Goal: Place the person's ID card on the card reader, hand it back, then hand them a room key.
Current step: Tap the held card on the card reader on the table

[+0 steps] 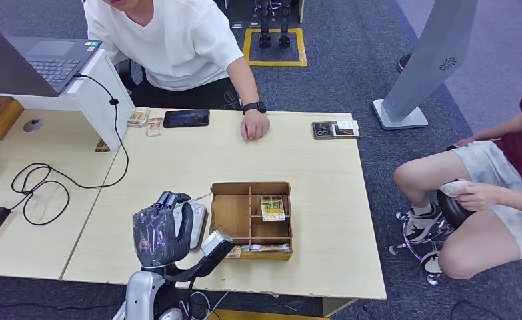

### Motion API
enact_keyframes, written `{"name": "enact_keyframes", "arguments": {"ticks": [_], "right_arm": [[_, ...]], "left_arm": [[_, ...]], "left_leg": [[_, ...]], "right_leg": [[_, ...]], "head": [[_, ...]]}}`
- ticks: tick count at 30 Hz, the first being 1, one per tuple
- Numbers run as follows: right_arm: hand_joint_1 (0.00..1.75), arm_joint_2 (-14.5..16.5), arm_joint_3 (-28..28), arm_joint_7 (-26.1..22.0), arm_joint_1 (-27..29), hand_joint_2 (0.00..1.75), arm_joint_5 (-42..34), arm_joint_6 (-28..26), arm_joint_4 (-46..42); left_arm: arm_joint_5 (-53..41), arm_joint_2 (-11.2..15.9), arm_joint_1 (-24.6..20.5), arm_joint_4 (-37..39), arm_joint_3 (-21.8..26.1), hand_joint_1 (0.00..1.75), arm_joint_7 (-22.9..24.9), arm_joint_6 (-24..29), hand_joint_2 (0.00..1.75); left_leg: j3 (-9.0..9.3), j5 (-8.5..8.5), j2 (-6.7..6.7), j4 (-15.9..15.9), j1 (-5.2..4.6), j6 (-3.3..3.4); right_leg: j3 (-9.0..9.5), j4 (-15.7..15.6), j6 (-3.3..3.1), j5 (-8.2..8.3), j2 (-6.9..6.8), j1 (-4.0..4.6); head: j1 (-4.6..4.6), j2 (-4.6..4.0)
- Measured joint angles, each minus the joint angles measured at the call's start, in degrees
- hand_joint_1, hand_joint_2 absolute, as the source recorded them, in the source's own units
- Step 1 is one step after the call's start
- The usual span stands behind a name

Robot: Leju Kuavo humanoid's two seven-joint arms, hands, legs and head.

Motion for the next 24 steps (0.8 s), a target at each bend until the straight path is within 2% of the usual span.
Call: {"name": "enact_keyframes", "arguments": {"ticks": [12,24], "right_arm": [[0.00,0.0,-1.1,-0.4,-0.4,1.75,3.4,0.1,0.5],[0.00,0.0,-2.5,-1.5,-0.8,1.75,6.9,0.0,1.2]], "left_arm": [[-7.2,-0.3,0.5,2.1,3.9,1.75,4.8,-1.1,1.75],[-11.2,-0.6,1.2,3.9,7.3,1.75,6.6,-2.3,1.75]], "left_leg": [[0.00,0.00,0.00,0.0,0.00,0.00],[0.00,0.00,-0.02,0.0,0.00,0.00]], "right_leg": [[0.03,0.0,0.00,0.00,0.00,0.00],[0.03,0.0,0.00,0.00,-0.01,0.00]], "head": [[0.00,0.00],[0.00,0.00]]}}
